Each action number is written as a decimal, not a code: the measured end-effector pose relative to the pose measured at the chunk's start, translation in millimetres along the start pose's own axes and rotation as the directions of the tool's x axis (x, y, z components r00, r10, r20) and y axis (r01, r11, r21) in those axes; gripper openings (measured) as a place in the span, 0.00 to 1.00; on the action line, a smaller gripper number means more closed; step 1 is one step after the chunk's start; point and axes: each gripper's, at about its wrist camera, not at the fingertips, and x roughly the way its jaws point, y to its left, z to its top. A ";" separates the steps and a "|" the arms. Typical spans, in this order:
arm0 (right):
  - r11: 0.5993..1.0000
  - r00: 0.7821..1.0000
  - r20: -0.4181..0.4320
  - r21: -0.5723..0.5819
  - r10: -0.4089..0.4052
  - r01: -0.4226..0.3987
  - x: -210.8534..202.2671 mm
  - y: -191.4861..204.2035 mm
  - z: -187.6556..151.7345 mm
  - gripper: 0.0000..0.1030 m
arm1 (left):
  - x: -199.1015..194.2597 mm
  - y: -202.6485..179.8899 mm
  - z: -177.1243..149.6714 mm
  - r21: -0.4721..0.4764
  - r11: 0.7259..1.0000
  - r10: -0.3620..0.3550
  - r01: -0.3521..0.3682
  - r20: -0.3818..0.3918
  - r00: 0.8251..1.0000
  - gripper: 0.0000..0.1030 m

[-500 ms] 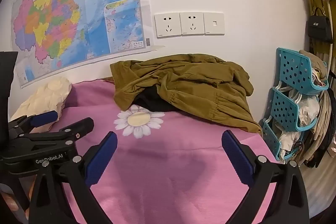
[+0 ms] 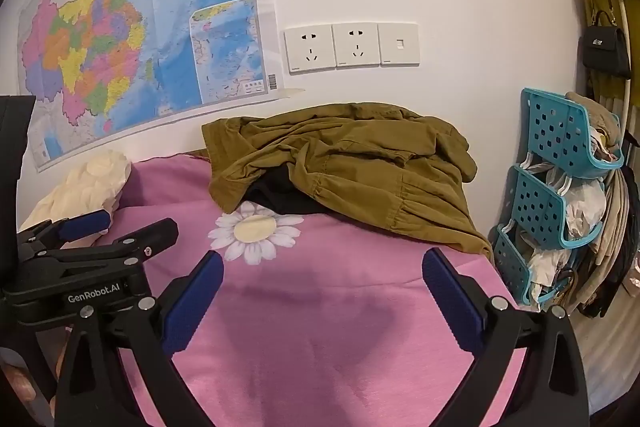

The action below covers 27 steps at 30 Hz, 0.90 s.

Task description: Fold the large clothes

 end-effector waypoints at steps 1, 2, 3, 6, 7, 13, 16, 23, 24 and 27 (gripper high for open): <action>1.000 1.000 -0.001 0.000 -0.001 0.001 -0.1 0.0 -0.3 0.94 | -1.9 -2.4 -1.2 0.001 1.000 0.004 -0.004 0.002 1.000 0.95; 1.000 1.000 0.000 0.000 -0.002 0.002 -0.4 -0.3 -0.1 0.94 | -1.8 -2.9 -1.1 0.001 1.000 0.006 -0.006 0.002 1.000 0.95; 1.000 1.000 -0.002 0.001 -0.002 0.002 0.1 -0.4 0.4 0.94 | -1.6 -2.0 -0.6 0.001 1.000 0.002 -0.002 0.000 1.000 0.95; 1.000 1.000 -0.005 0.000 0.001 -0.001 0.7 -1.1 1.4 0.94 | -1.4 -2.3 -0.8 0.001 1.000 0.001 -0.001 0.001 1.000 0.95; 1.000 1.000 -0.008 0.000 0.002 -0.002 0.9 -1.3 1.6 0.94 | -1.3 -1.8 -1.1 0.001 1.000 0.000 0.000 0.001 1.000 0.95; 1.000 1.000 -0.012 0.002 0.001 -0.001 2.5 -2.0 3.1 0.94 | 0.3 -3.5 1.2 -0.001 1.000 0.001 -0.001 0.001 1.000 0.95; 1.000 1.000 -0.009 -0.001 -0.001 0.001 2.8 -2.0 3.9 0.94 | 1.3 -4.9 1.8 -0.001 1.000 0.002 -0.002 0.003 1.000 0.95; 1.000 1.000 -0.008 0.004 -0.001 0.002 3.4 -4.3 3.2 0.94 | 1.7 -6.0 1.0 -0.002 1.000 -0.006 0.006 -0.001 1.000 0.95; 1.000 1.000 -0.007 0.004 -0.001 0.001 3.6 -4.4 3.6 0.94 | 1.7 -6.0 1.0 -0.003 1.000 -0.008 0.008 0.000 1.000 0.95; 1.000 1.000 -0.004 0.003 -0.002 0.002 3.2 -4.8 2.9 0.94 | 1.1 -7.9 0.1 -0.002 1.000 -0.008 0.008 0.005 1.000 0.95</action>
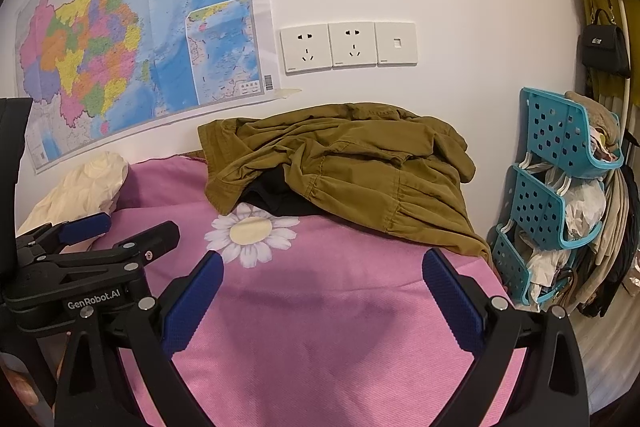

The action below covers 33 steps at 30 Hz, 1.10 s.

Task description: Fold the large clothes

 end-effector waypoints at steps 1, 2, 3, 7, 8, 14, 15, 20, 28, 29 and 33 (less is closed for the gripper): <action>1.000 1.000 0.000 0.000 0.001 -0.001 0.2 -0.4 0.2 0.94 | 0.0 -0.4 -0.9 0.000 1.000 -0.002 0.002 0.001 1.000 0.95; 1.000 1.000 0.000 -0.001 0.000 0.000 0.4 -0.3 0.1 0.94 | 0.0 -0.6 -1.4 0.000 1.000 -0.003 0.003 0.000 1.000 0.95; 1.000 1.000 -0.001 0.000 -0.002 0.002 0.3 0.0 -0.1 0.94 | 0.1 -0.9 -1.6 -0.001 1.000 -0.003 0.003 0.001 1.000 0.95; 1.000 1.000 -0.002 0.001 -0.001 0.001 0.1 0.1 -0.5 0.94 | 0.0 -0.8 -1.6 -0.001 1.000 -0.004 0.004 0.000 1.000 0.95; 1.000 1.000 -0.001 0.001 -0.002 0.002 -0.3 0.4 -0.9 0.94 | 0.1 -0.9 -1.5 -0.001 1.000 -0.005 0.005 0.000 1.000 0.95; 1.000 1.000 0.000 0.001 -0.003 0.003 -0.7 0.1 -1.4 0.94 | 0.0 -0.9 -1.6 -0.002 1.000 -0.003 0.003 0.000 1.000 0.95; 1.000 1.000 0.001 0.001 -0.002 0.002 -0.5 0.1 -1.3 0.94 | 0.3 -0.8 -1.6 -0.003 1.000 -0.005 0.005 -0.001 1.000 0.95; 1.000 1.000 0.001 0.001 -0.003 0.003 -0.7 -0.1 -1.8 0.94 | 0.4 -1.8 -1.2 -0.002 1.000 -0.003 0.003 0.001 1.000 0.95; 1.000 1.000 -0.001 0.000 -0.002 0.002 -0.6 -0.4 -1.7 0.94 | 0.7 -2.5 -1.7 -0.003 1.000 -0.005 0.005 -0.002 1.000 0.95; 1.000 1.000 0.001 0.002 -0.001 0.001 -1.0 -0.6 -2.2 0.94 | 0.4 -2.2 -2.1 -0.003 1.000 -0.003 0.003 0.001 1.000 0.95; 1.000 1.000 0.001 0.001 0.003 -0.003 0.8 -1.0 -2.2 0.94 | 0.4 -2.9 -2.0 -0.002 1.000 -0.003 0.003 -0.001 1.000 0.95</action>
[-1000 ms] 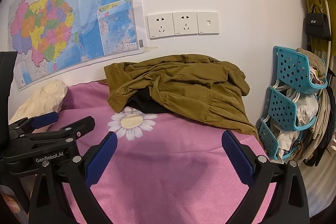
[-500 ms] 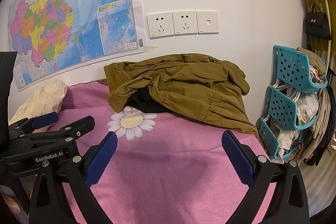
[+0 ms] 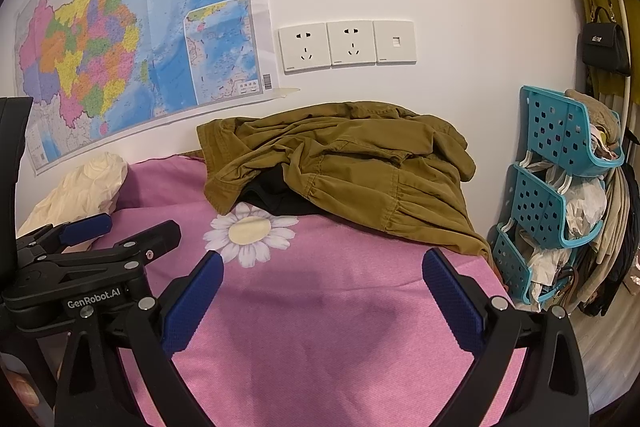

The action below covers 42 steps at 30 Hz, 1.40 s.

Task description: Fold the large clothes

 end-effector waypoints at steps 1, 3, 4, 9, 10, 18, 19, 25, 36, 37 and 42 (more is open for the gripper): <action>1.000 1.000 -0.001 0.000 0.001 -0.001 0.4 0.0 0.2 0.94 | 0.0 0.4 0.1 -0.001 1.000 0.000 0.000 0.001 1.000 0.95; 1.000 1.000 0.000 0.002 -0.001 0.001 1.7 -1.2 0.1 0.94 | 0.2 0.1 0.3 -0.003 1.000 -0.003 0.003 -0.002 1.000 0.95; 1.000 1.000 -0.003 0.001 -0.001 0.001 2.8 -1.2 0.3 0.94 | 0.4 0.4 0.1 -0.003 1.000 -0.002 0.002 -0.001 1.000 0.95; 1.000 1.000 -0.002 0.001 -0.004 0.004 3.9 -1.5 0.5 0.94 | 4.6 0.0 1.7 -0.001 1.000 0.001 -0.001 -0.009 1.000 0.95; 1.000 1.000 -0.004 -0.001 -0.002 0.002 4.4 -1.4 0.8 0.94 | 5.6 0.1 2.2 -0.001 1.000 0.000 0.000 -0.009 1.000 0.95; 1.000 1.000 -0.012 -0.012 -0.010 0.010 11.4 -1.1 5.5 0.94 | 13.4 0.2 4.4 -0.006 1.000 0.002 -0.002 -0.019 1.000 0.95; 1.000 1.000 -0.015 -0.016 -0.009 0.008 13.5 -0.6 6.0 0.94 | 15.4 0.3 5.0 -0.008 1.000 0.004 -0.004 -0.022 1.000 0.95; 0.999 1.000 -0.020 -0.036 -0.007 0.006 24.8 0.7 9.6 0.94 | 25.5 6.6 9.3 -0.024 1.000 -0.002 0.001 -0.037 0.999 0.95; 0.985 0.997 -0.072 -0.173 0.000 -0.012 101.6 11.4 47.5 0.94 | 58.8 47.3 25.9 -0.062 0.994 0.084 -0.088 -0.063 0.994 0.95; 0.981 0.997 -0.075 -0.194 -0.020 0.005 117.3 14.3 54.3 0.94 | 62.6 53.7 26.9 -0.064 0.992 0.101 -0.105 -0.065 0.993 0.95; 0.958 0.992 -0.126 -0.283 -0.003 -0.033 185.9 39.5 84.4 0.93 | 80.7 79.8 33.2 -0.088 0.984 0.146 -0.154 -0.093 0.985 0.95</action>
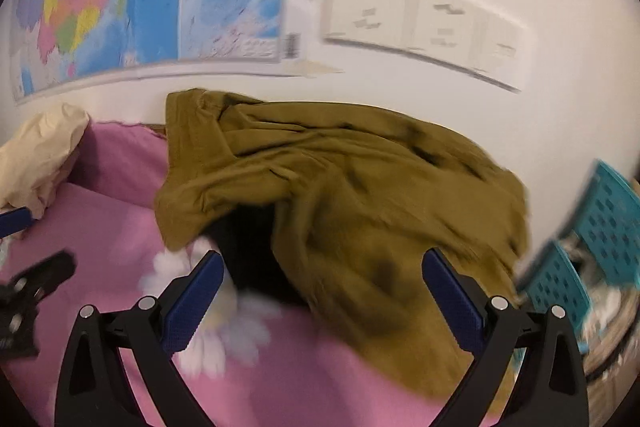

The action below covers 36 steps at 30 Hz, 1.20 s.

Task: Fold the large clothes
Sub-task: 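Reach both grippers to the olive shirt and grasp its edges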

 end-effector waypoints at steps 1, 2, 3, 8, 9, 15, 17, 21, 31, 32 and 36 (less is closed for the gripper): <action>0.999 1.000 0.002 -0.037 0.010 -0.010 12.5 7.8 8.9 0.93 | 4.2 4.5 1.4 -0.006 1.000 0.010 -0.010 -0.005 1.000 0.95; 0.997 1.000 -0.006 -0.074 0.023 -0.023 21.6 14.9 14.2 0.93 | 7.4 7.6 2.4 -0.010 1.000 0.017 -0.017 -0.008 1.000 0.95; 0.991 0.999 -0.025 -0.128 0.024 -0.027 34.6 25.3 20.8 0.92 | 11.1 11.7 3.0 -0.011 1.000 0.023 -0.023 -0.015 1.000 0.95; 0.944 0.997 -0.074 -0.329 -0.002 -0.023 78.1 63.4 29.0 0.91 | 22.9 25.6 3.2 -0.014 0.999 0.037 -0.038 -0.035 0.999 0.95; 0.930 0.998 -0.064 -0.366 -0.004 -0.019 82.6 69.8 28.9 0.90 | 25.2 28.7 3.1 -0.013 0.999 0.040 -0.041 -0.038 0.998 0.95; 0.924 0.991 -0.081 -0.358 0.111 -0.133 79.6 71.3 44.1 0.05 | 37.3 42.7 5.3 -0.026 0.998 0.050 -0.052 -0.057 0.997 0.95; 0.938 0.988 -0.040 -0.311 0.151 -0.156 59.9 56.9 53.2 0.05 | 39.3 46.2 6.0 -0.025 0.998 0.056 -0.057 -0.058 0.997 0.95; 0.955 0.959 0.075 -0.143 0.272 -0.260 8.8 4.2 64.7 0.17 | 46.5 53.1 7.7 -0.011 0.997 0.075 -0.075 -0.059 0.995 0.95; 0.861 1.000 -0.006 -0.508 -0.008 0.004 62.2 49.5 10.5 0.84 | 61.9 63.0 10.7 0.013 0.993 0.115 -0.114 -0.072 0.991 0.95; 0.852 0.999 0.010 -0.522 -0.031 0.032 70.5 55.6 11.3 0.84 | 62.9 62.0 10.5 0.016 0.993 0.117 -0.117 -0.074 0.990 0.95; 0.821 0.997 0.060 -0.566 -0.056 0.080 89.4 73.7 20.8 0.49 | 69.3 62.4 12.4 0.036 0.991 0.129 -0.126 -0.082 0.988 0.95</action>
